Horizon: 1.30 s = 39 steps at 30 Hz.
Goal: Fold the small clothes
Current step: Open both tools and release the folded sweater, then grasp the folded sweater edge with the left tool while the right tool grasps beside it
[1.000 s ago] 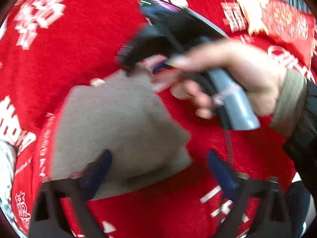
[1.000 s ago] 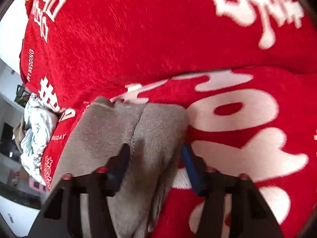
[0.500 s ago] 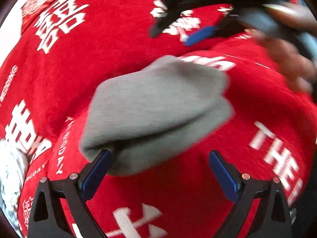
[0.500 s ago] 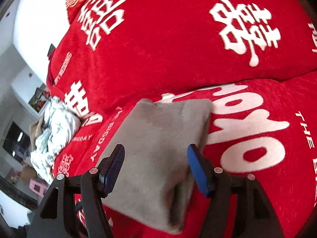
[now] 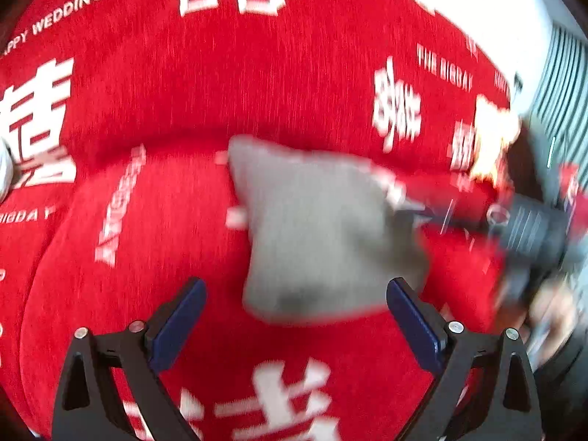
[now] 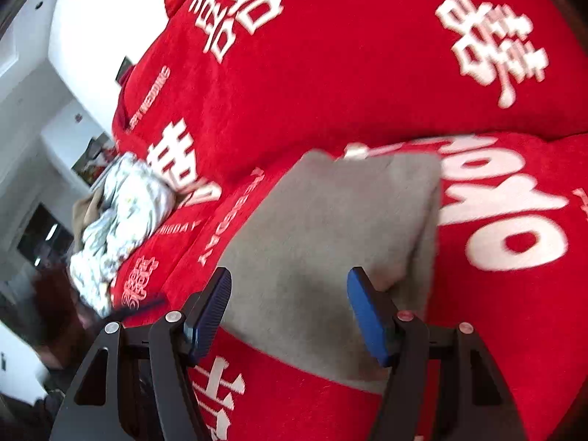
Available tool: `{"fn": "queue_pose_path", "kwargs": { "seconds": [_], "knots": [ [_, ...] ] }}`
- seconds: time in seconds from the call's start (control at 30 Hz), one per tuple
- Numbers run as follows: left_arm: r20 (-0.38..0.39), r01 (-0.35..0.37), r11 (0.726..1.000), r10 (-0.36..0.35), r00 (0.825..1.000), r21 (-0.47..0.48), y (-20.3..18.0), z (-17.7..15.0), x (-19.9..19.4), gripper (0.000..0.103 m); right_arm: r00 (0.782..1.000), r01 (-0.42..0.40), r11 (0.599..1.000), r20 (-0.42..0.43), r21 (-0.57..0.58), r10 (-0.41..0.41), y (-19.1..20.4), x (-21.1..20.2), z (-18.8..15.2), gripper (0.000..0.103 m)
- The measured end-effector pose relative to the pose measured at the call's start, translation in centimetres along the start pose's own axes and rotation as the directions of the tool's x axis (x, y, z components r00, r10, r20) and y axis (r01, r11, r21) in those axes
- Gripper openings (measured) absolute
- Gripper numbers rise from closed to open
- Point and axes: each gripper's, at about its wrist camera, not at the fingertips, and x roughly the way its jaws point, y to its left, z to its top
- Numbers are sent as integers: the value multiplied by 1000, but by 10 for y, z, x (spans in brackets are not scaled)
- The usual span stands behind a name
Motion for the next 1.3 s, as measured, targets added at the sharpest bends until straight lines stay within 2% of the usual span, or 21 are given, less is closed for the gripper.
{"fn": "queue_pose_path", "kwargs": {
  "seconds": [0.07,0.1,0.17,0.2,0.23,0.27,0.3,0.33,0.4,0.43,0.53,0.6,0.67,0.73,0.83,0.87,1.1,1.17,1.2,1.23,1.3],
  "knots": [
    [2,42,998,-42,999,-36,-2,25,12,99,999,-18,1000,-28,22,18,-7,11,-7,70],
    [-4,37,999,-37,999,-36,-4,33,22,99,999,-17,999,-37,33,18,-12,15,-9,70],
    [-72,-21,999,18,997,-35,-5,45,59,99,996,69,997,-58,45,-66,-27,22,-16,67],
    [-110,-59,998,55,992,-33,-3,46,74,99,993,105,993,-66,50,-101,-35,24,-19,59],
    [-184,-162,986,155,971,-23,3,44,99,99,994,92,993,-63,67,-88,-44,24,-22,56],
    [-248,-222,975,212,945,-15,10,36,115,99,997,65,993,-44,93,-62,-51,20,-23,52],
    [-306,-208,977,187,934,-36,18,30,129,99,998,56,993,-42,107,-52,-54,17,-24,52],
    [-319,-155,982,113,941,-108,28,22,130,99,997,59,993,-46,106,-54,-54,15,-23,53],
    [-294,-117,981,67,953,-154,34,24,119,99,995,86,995,-51,52,-84,-43,9,-20,56],
    [-239,-87,982,45,970,-168,35,31,104,99,995,93,995,-45,29,-92,-38,7,-17,58],
    [-127,-83,979,60,990,-187,42,58,82,99,994,106,994,-5,-31,-107,-24,3,0,67],
    [-126,-130,968,105,986,-216,55,76,87,99,995,104,993,9,-50,-103,-18,9,17,68],
    [-186,-187,960,149,971,-209,61,87,105,99,996,91,995,7,-43,-91,-18,22,34,68],
    [-255,-266,953,225,941,-142,61,88,131,99,996,88,996,-22,-20,-89,-27,41,45,68],
    [-305,-357,933,329,894,-41,57,76,153,99,990,119,993,-80,-1,-119,-48,69,51,67],
    [-308,-367,930,338,889,-38,58,70,154,99,989,126,992,-81,-5,-126,-53,73,52,67],
    [-299,-362,932,339,892,-24,66,65,159,100,988,144,989,-54,-45,-146,-64,79,52,67],
    [-287,-351,936,327,900,-33,66,69,155,99,985,158,986,-56,-56,-161,-61,76,52,67],
    [-276,-337,940,311,909,-50,67,70,149,98,983,169,984,-58,-53,-172,-58,72,52,68],
    [-252,-305,949,277,927,-79,66,70,137,98,981,182,982,-58,-47,-184,-53,68,53,68],
    [-218,-245,964,218,951,-105,61,69,124,98,982,183,982,-40,-55,-186,-42,56,49,75]
  ]
}}
